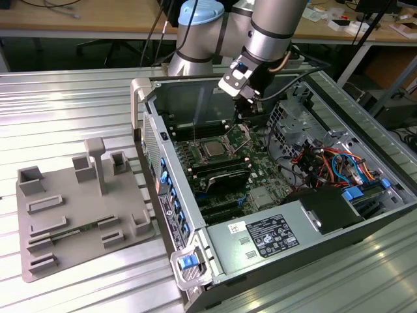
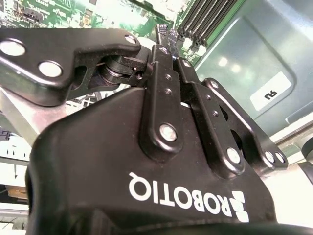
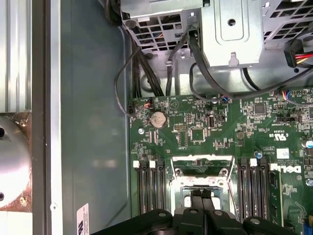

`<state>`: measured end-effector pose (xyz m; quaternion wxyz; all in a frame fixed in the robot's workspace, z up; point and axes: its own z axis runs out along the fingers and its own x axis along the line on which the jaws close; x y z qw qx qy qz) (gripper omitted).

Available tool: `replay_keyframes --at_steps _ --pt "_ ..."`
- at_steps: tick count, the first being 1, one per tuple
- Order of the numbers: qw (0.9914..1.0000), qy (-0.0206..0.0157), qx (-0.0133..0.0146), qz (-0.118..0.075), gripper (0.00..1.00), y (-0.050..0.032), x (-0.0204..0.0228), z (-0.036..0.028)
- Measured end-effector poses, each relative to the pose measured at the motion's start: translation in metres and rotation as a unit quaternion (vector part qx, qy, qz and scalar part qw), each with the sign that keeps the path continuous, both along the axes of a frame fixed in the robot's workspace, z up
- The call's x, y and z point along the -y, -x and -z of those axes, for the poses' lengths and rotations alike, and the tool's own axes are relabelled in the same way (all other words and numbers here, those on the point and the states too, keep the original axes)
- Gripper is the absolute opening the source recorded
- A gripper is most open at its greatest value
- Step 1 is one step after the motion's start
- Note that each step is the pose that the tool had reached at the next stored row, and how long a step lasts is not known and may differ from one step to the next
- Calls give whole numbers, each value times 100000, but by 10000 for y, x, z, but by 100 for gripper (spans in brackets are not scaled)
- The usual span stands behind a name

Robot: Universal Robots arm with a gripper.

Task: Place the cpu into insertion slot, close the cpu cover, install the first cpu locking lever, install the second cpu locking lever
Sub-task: 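Place the cpu into insertion slot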

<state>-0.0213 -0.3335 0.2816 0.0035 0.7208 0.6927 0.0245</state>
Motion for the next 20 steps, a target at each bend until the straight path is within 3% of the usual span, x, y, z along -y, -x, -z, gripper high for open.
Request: replay_keyframes --at_steps 20 --pt "100000 -1 2 -2 11 -229 0 0"
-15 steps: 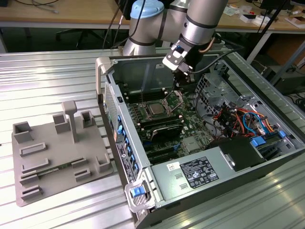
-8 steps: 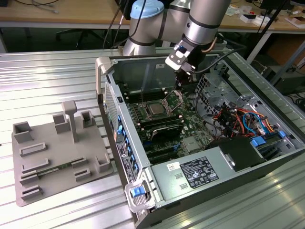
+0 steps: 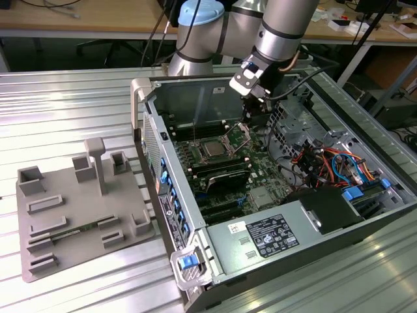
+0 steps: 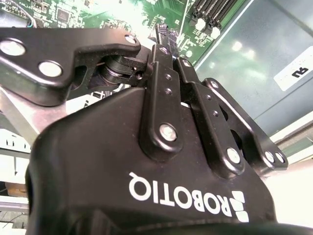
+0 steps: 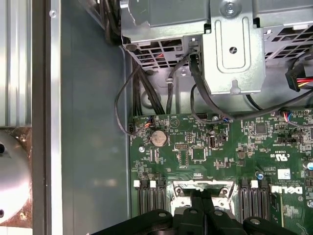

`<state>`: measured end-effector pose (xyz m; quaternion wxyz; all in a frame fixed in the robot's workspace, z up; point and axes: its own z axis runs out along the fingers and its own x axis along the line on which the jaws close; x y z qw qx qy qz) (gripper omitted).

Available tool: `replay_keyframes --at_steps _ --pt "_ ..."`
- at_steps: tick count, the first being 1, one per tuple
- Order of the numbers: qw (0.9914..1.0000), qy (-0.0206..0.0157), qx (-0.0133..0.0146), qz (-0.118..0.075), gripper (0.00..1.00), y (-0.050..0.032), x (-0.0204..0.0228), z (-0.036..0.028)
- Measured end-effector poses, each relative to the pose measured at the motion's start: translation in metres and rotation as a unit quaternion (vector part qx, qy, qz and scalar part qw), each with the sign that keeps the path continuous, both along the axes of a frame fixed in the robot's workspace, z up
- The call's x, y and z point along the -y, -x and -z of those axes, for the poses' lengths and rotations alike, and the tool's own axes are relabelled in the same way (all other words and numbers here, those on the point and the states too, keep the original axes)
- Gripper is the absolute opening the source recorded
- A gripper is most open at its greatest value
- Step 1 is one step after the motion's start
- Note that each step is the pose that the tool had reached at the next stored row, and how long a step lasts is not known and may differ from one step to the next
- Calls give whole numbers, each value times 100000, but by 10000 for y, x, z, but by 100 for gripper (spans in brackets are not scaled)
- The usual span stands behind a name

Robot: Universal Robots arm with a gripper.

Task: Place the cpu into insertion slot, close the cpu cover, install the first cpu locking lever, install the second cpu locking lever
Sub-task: 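Place the cpu into insertion slot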

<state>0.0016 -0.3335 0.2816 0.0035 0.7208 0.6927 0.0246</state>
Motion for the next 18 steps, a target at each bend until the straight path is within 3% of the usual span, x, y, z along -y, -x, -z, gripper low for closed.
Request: replay_keyframes --at_steps 3,18 --pt "100000 3 -3 -1 11 -137 0 2" --pt "100000 -4 -1 -3 11 -243 0 24"
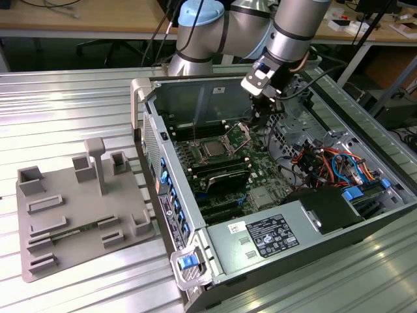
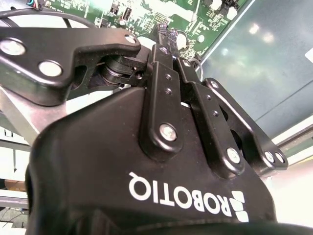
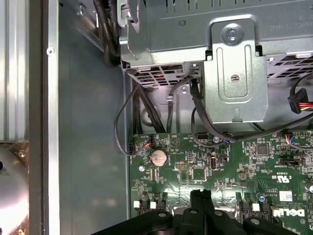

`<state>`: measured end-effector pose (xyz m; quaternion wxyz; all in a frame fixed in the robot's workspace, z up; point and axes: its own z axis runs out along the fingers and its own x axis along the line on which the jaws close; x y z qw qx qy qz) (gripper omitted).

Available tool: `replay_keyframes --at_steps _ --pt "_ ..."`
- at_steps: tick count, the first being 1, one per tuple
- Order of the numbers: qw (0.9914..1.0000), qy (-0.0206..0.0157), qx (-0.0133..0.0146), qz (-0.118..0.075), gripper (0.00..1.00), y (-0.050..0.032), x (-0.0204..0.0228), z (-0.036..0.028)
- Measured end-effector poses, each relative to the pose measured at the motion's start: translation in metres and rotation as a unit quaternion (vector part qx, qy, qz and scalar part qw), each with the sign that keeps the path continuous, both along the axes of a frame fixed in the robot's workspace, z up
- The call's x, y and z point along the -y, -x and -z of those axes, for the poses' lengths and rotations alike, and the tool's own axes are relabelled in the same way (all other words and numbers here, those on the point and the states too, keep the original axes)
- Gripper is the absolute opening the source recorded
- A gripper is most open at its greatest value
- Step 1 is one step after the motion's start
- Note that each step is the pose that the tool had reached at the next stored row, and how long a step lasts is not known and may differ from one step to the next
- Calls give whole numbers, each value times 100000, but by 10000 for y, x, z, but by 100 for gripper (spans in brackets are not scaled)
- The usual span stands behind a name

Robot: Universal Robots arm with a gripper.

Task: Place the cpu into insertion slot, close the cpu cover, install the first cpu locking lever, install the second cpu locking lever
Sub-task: 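Place the cpu into insertion slot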

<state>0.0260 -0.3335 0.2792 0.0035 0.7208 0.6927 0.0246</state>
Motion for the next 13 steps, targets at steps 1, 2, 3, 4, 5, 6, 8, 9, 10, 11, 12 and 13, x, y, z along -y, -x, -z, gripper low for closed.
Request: replay_keyframes --at_steps 1,2,3,4,5,6,8,9,10,11,12,13 --pt "100000 0 0 2 11 -9 0 1" --pt "100000 6 -4 0 11 -37 0 4" --pt "100000 6 -2 3 11 -57 0 5" --pt "100000 1 -1 5 11 -78 0 7" --pt "100000 -5 -7 -1 11 -135 -1 11" --pt "100000 -2 -13 -1 11 -168 0 14" --pt "100000 1 -11 -3 11 -176 0 25" --pt "100000 5 -14 -1 11 -176 0 34" --pt "100000 8 -11 9 11 -172 0 55" --pt "100000 10 -15 2 11 -164 0 78" --pt "100000 6 -12 5 11 -153 0 94" --pt "100000 0 -13 3 11 -145 0 103"
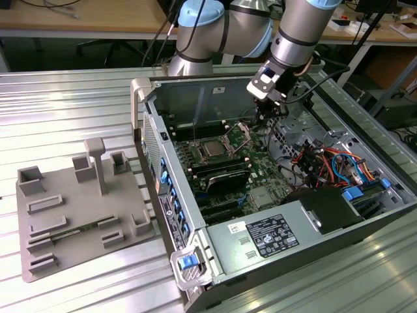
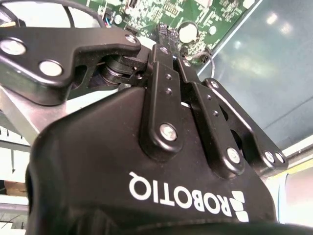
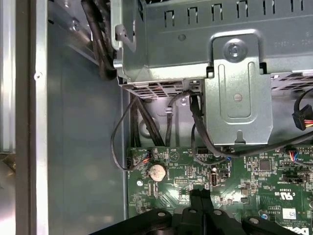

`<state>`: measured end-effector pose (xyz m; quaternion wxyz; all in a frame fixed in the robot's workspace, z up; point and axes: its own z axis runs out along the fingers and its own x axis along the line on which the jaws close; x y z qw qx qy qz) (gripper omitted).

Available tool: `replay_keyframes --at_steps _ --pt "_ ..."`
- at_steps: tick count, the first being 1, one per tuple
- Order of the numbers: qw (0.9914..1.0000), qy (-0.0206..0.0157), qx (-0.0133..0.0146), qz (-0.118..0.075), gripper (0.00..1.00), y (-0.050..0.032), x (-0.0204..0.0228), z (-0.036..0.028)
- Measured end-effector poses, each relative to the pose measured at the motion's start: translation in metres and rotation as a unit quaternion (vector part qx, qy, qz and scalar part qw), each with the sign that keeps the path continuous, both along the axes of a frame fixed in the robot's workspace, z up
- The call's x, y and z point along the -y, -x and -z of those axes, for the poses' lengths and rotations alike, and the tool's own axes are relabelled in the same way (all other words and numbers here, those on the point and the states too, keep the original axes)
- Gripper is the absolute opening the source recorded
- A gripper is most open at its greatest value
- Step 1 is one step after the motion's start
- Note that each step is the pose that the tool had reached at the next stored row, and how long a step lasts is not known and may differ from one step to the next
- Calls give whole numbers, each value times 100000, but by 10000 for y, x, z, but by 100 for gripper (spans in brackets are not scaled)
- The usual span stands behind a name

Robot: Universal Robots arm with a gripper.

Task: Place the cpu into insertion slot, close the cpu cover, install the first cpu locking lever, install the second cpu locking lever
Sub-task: 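Place the cpu into insertion slot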

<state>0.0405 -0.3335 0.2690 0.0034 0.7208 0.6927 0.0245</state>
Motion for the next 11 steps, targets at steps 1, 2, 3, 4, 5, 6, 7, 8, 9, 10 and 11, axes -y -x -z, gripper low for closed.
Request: replay_keyframes --at_steps 1,2,3,4,5,6,7,8,9,10,11 --pt "100000 13 -5 -6 11 1 0 5" --pt "100000 20 -4 -7 11 1 0 5" --pt "100000 12 0 -7 11 1 0 6" --pt "100000 6 -1 -5 11 1 0 8" --pt "100000 7 -2 -1 11 1 0 8" --pt "100000 3 2 3 11 3 0 9" --pt "100000 -4 4 6 11 12 0 10" --pt "100000 -5 5 0 11 20 0 11" --pt "100000 -5 4 -1 11 34 0 12" --pt "100000 -9 3 -2 11 44 0 13" --pt "100000 -9 2 -4 11 57 0 18"
